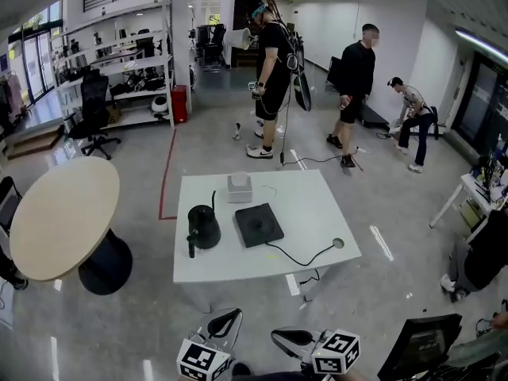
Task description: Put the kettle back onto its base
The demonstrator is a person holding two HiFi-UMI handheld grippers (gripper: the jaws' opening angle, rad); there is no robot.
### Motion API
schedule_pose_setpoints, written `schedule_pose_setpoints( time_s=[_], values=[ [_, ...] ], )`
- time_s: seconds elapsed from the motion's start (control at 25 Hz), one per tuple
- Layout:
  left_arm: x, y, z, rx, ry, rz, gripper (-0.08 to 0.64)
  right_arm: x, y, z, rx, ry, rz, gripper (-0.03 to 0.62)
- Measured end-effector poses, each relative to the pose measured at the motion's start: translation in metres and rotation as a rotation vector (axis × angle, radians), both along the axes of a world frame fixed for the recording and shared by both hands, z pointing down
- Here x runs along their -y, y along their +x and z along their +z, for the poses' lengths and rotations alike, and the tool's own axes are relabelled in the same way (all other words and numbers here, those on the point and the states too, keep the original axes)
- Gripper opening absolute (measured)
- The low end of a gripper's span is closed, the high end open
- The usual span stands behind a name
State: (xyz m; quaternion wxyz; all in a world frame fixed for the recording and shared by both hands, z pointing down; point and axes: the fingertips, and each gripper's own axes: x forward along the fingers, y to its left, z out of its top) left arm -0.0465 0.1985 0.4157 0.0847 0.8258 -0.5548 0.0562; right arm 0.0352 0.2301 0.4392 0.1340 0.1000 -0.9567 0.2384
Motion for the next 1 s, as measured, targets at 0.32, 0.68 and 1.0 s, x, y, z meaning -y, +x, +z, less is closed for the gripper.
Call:
schedule_pose_setpoints(
  time_s=[0.32, 0.68, 1.0],
  values=[
    [0.023, -0.032, 0.008, -0.017, 0.007, 0.002, 0.002, 0.03, -0.03, -0.001, -0.025, 0.012, 0.014, 0.002],
    [0.061, -0.042, 0.011, 0.014, -0.008, -0.096, 0.002, 0.081, -0.043, 0.008, 0.026, 0.021, -0.074, 0.002],
    [0.121, -0.012, -0.007, 0.096, -0.034, -0.136, 0.002, 0.147, -0.016, -0.002, 0.107, -0.035, -0.103, 0.002]
  ],
)
